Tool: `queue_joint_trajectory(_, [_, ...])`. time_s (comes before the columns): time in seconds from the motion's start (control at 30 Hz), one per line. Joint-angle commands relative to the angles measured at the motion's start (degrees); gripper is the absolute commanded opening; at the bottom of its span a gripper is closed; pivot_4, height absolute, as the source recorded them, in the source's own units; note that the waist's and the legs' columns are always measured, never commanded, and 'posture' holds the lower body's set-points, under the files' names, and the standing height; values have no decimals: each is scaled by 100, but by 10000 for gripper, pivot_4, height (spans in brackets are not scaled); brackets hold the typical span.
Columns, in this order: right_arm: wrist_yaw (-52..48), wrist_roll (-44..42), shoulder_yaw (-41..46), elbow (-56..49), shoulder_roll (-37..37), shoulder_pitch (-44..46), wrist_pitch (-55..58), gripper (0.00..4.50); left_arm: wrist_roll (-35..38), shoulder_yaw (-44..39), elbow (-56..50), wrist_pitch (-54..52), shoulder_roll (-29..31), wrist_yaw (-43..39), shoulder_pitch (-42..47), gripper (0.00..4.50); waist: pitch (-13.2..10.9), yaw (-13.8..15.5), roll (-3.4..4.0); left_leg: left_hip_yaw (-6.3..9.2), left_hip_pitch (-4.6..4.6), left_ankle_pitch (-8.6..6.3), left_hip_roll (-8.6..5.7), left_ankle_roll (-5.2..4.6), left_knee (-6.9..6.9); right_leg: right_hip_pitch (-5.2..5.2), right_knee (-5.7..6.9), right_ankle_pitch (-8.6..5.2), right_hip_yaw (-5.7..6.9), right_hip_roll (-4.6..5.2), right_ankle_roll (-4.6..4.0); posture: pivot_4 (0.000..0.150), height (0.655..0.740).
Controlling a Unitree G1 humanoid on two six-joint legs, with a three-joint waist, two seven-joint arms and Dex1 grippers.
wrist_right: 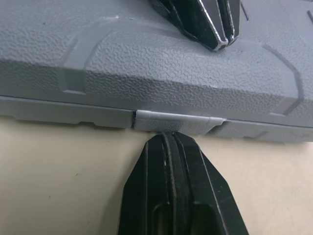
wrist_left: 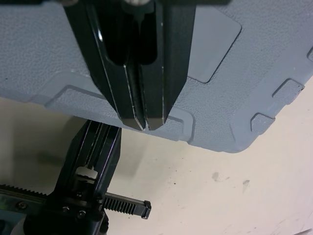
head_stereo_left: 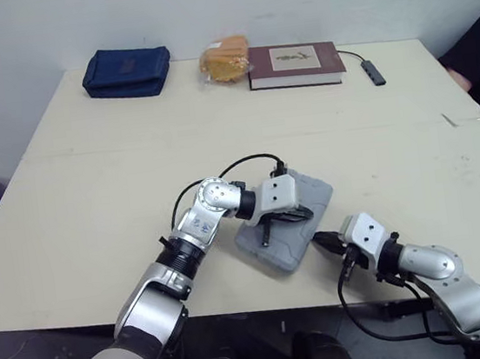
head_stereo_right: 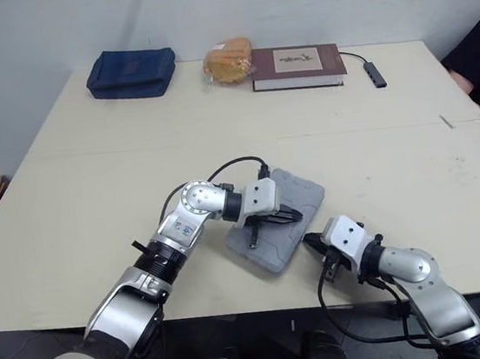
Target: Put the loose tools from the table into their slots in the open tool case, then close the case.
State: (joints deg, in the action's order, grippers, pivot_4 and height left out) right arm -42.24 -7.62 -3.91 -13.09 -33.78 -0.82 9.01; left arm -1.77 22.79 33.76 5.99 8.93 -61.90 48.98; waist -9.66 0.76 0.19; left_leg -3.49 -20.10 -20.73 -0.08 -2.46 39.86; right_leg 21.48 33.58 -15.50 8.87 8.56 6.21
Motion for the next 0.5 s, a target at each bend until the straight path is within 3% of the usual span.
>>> queue_joint_trajectory(0.03, [19,19,11,-82,20,76,-103,0,-265,163,613,-39,10,73,-290,324,8,-5,5,0,0,0,0,0,0,0,0,0,0,1,0,1500,7400])
queue_joint_trajectory(0.17, [-170,13,410,-202,-396,-228,-438,0,406,-445,420,320,20,-181,-329,324,14,3,19,0,-2,-1,0,1,0,2,-2,0,0,4,-1,1500,7400])
queue_joint_trajectory(0.33, [-791,-487,1252,-528,-962,-958,-1100,0,1178,-1209,-132,610,447,-557,-403,324,-25,52,45,4,-22,-3,0,2,-4,19,-5,-1,10,2,-3,1500,7400])
queue_joint_trajectory(0.4, [-1288,-1392,2194,-710,-1199,-1427,-765,0,1484,-1588,-524,303,1095,-874,-613,324,-47,58,50,1,-23,-3,-1,2,-7,19,3,-1,13,-8,-3,1500,7400])
queue_joint_trajectory(0.43, [-1551,-1621,2626,-755,-1339,-1669,-760,6438,1554,-1779,-748,153,1520,-981,-785,5213,-65,57,56,2,-26,-1,-6,-1,-7,19,8,-1,17,-13,-2,1500,7400])
queue_joint_trajectory(0.5, [-1883,-1677,3222,-717,-1515,-1912,-1117,12269,1498,-2131,-1229,-216,2269,-811,-1239,10651,-111,17,64,-1,-26,0,-8,-3,-7,19,14,0,15,-12,0,1500,7400])
